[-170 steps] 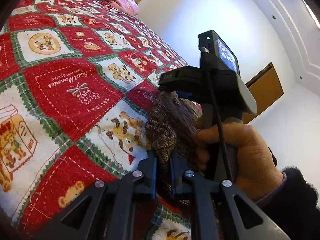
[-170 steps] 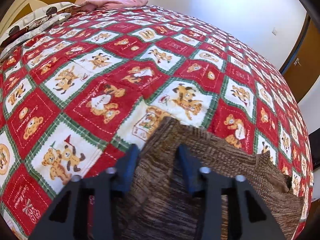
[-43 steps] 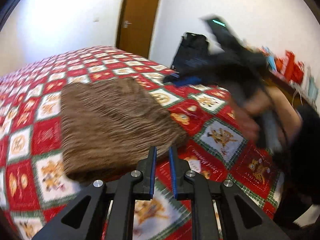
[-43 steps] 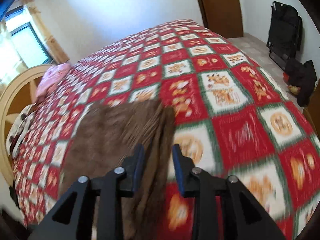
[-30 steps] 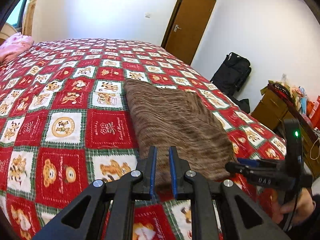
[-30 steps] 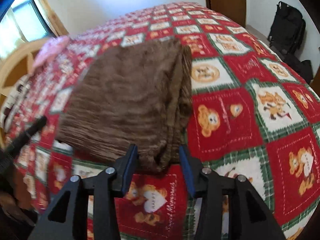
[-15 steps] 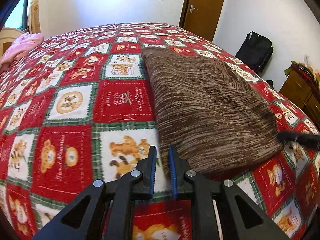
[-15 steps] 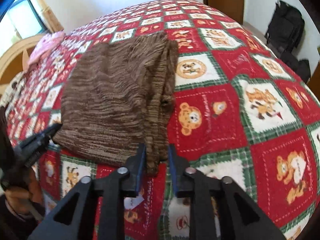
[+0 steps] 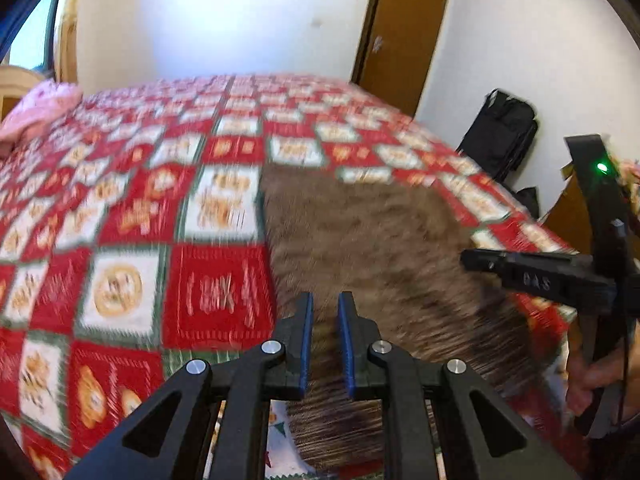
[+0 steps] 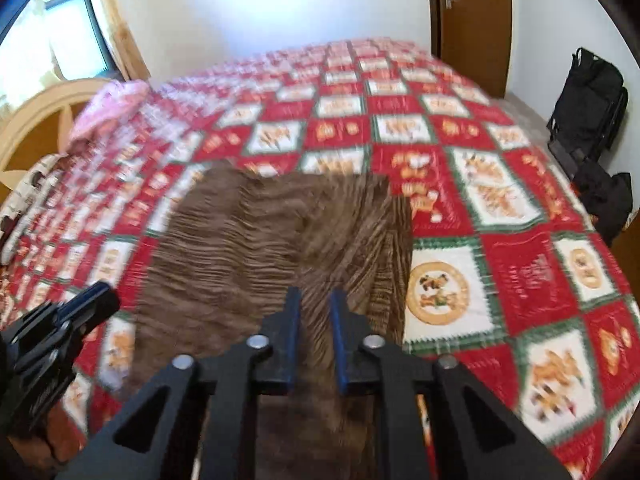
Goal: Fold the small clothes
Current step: 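Move both open grippers to the edge of the folded brown sweater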
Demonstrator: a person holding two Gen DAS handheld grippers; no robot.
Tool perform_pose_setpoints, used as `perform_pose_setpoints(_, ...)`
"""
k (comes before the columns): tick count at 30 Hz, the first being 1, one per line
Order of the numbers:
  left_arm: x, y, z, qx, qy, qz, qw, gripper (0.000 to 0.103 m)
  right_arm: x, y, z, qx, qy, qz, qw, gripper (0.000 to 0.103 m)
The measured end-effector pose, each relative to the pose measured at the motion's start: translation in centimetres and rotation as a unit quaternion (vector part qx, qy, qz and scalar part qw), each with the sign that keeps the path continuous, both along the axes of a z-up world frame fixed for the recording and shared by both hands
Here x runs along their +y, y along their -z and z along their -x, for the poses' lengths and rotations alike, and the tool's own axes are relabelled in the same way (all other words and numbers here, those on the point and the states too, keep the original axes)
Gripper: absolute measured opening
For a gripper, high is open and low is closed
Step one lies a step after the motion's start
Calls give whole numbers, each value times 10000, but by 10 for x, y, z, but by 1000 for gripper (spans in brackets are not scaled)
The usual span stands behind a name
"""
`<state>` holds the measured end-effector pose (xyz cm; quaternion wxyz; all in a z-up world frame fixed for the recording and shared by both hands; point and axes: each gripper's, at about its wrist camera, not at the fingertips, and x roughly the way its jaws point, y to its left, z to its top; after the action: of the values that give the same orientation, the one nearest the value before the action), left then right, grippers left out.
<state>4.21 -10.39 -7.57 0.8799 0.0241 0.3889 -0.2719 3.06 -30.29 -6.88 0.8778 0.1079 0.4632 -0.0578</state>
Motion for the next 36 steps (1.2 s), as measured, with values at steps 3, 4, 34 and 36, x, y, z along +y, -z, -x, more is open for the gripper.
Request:
perform_pose_setpoints(3, 8, 16, 2, 203, -74, 139, 9997, 13, -28, 21, -8, 79, 405, -23, 9991, 2)
perform_pose_setpoints(4, 10, 17, 6, 151, -79, 182, 9997, 13, -42, 23, -10, 59, 561, -305, 9979, 0)
perform_pose_setpoints(34, -64, 16, -79, -432, -279, -1222, 9912, 30, -60, 24, -87, -237, 439, 66, 9987, 0)
perform_pose_setpoints(36, -64, 18, -80, -482, -283, -1207, 9911, 30, -58, 26, -89, -249, 419, 184, 9986, 0)
